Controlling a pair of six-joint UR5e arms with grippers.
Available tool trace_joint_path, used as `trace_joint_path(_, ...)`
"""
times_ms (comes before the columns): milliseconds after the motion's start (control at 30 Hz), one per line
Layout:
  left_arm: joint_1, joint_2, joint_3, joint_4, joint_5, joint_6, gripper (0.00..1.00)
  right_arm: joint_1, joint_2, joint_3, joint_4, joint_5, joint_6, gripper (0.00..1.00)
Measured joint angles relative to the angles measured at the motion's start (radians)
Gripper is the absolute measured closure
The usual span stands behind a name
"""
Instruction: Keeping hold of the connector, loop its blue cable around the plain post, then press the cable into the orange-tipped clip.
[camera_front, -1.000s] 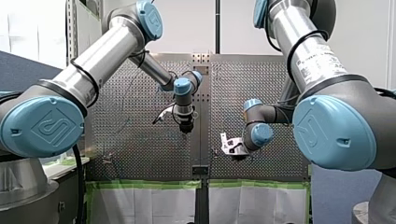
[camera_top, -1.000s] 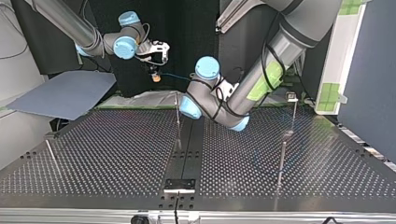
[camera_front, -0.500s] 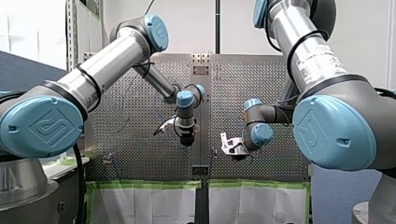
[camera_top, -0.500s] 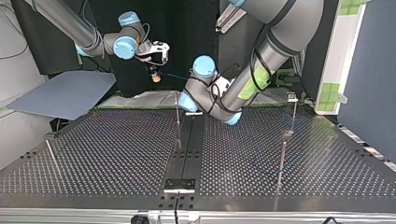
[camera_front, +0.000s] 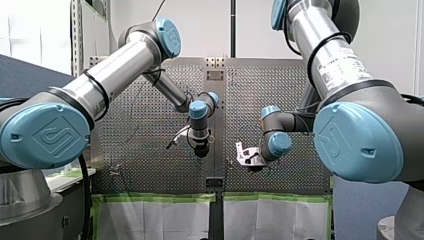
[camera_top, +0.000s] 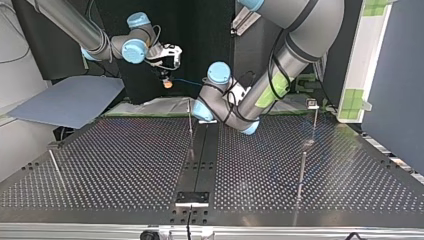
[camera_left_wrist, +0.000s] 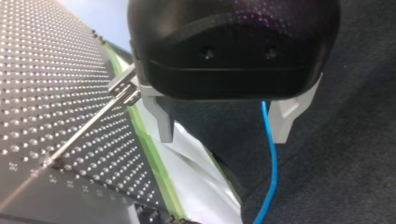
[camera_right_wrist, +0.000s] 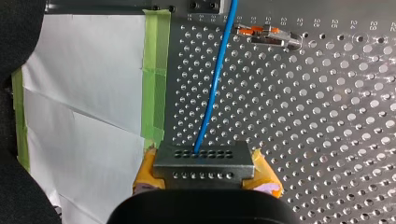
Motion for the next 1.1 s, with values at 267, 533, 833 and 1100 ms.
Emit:
trace_joint_path(267, -0.001, -0.02, 0.0, 0.002, 0.003, -0.008, 0.01, 0.001, 0.0, 0.0, 0.002, 0.0, -0.002, 1.0)
trace_joint_path(533, -0.008, -0.084, 0.004, 0.015, 0.021, -0.003, 0.01, 0.001, 0.0, 0.0, 0.0, 0.0, -0.003, 1.0)
trace_joint_path(833, -0.006, -0.11, 0.008, 0.068, 0.014, -0.015, 0.01, 0.001, 0.0, -0.001, -0.002, 0.0, -0.002, 1.0)
trace_joint_path(1100, -0.008, -0.168, 0.008, 0.096, 0.004, -0.034, 0.01, 0.001, 0.0, -0.001, -0.001, 0.0, -0.002, 1.0)
